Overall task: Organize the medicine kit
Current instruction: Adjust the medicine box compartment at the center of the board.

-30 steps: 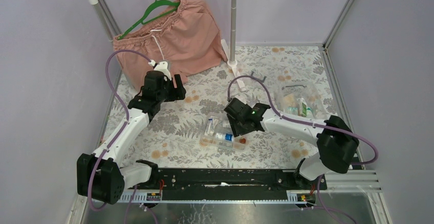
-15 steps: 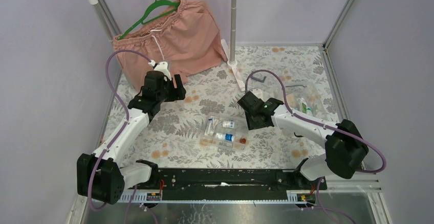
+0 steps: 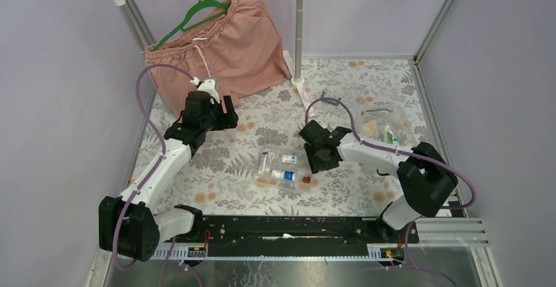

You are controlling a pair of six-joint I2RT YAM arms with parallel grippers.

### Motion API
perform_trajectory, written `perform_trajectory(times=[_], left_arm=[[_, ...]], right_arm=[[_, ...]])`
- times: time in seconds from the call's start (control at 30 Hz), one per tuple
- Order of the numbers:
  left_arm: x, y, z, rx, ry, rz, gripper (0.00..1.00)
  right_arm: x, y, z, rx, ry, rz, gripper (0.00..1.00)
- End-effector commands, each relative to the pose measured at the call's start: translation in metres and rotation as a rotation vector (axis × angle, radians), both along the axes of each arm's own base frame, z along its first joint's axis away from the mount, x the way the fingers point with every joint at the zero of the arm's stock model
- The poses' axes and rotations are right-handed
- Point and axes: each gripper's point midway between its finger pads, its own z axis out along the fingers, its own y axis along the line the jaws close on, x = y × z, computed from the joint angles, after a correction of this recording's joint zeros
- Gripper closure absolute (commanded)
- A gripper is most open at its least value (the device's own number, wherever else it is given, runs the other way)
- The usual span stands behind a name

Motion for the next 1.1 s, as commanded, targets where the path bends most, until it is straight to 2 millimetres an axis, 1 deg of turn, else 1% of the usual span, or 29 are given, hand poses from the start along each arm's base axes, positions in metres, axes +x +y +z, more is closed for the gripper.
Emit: perform_trajectory(times=[0.0,0.13,0.2,0.23,0.27,0.37,0.5,0.6,0.67,0.73,0.83,0.9,0.93,1.03,1.07], left_arm=[[0.007,0.0,0.002,-0.012,-0.024,0.003,0.2],[0.008,-0.001,0.001,-0.012,-0.023,0.004,0.2],[0.008,-0.001,0.001,-0.012,-0.022,0.003,0.2],[0.007,0.0,0.001,-0.011,-0.022,0.003,0.2],[0.007,0.0,0.0,-0.008,-0.02,0.007,0.2],[0.007,0.001,0.001,-0.008,-0.024,0.011,0.2],[0.008,0.0,0.0,-0.01,-0.021,0.009,0.2],[0.009,-0.001,0.001,-0.012,-0.021,0.005,0.2],[0.009,-0.001,0.0,-0.013,-0.019,0.003,0.2],[0.008,-0.002,0.0,-0.016,-0.019,0.0,0.2],[0.008,-0.002,0.001,-0.019,-0.02,-0.003,0.2],[0.008,-0.002,0.002,-0.017,-0.023,-0.002,0.2],[0.008,-0.002,0.002,-0.017,-0.025,-0.001,0.2],[0.008,-0.001,0.003,-0.017,-0.027,0.0,0.2],[0.008,-0.002,0.004,-0.017,-0.029,0.0,0.2]], right_arm=[[0.004,0.049,0.011,0.191,0.019,0.077,0.48],[0.011,0.08,0.03,0.318,0.0,0.134,0.47],[0.017,0.084,0.042,0.329,-0.033,0.16,0.47],[0.022,0.081,0.047,0.313,-0.061,0.161,0.46],[0.028,0.073,0.052,0.279,-0.101,0.152,0.46],[0.049,0.038,0.067,0.185,-0.197,0.074,0.46],[0.077,-0.021,0.1,0.155,-0.326,-0.14,0.37],[0.097,-0.062,0.127,0.148,-0.415,-0.278,0.33],[0.106,-0.08,0.143,0.124,-0.456,-0.328,0.32],[0.114,-0.095,0.159,0.096,-0.492,-0.362,0.31],[0.123,-0.117,0.175,0.055,-0.533,-0.417,0.3],[0.126,-0.131,0.178,0.035,-0.539,-0.452,0.29],[0.128,-0.138,0.175,0.021,-0.53,-0.469,0.29],[0.129,-0.157,0.159,-0.025,-0.484,-0.501,0.28],[0.13,-0.157,0.153,-0.018,-0.466,-0.497,0.28]])
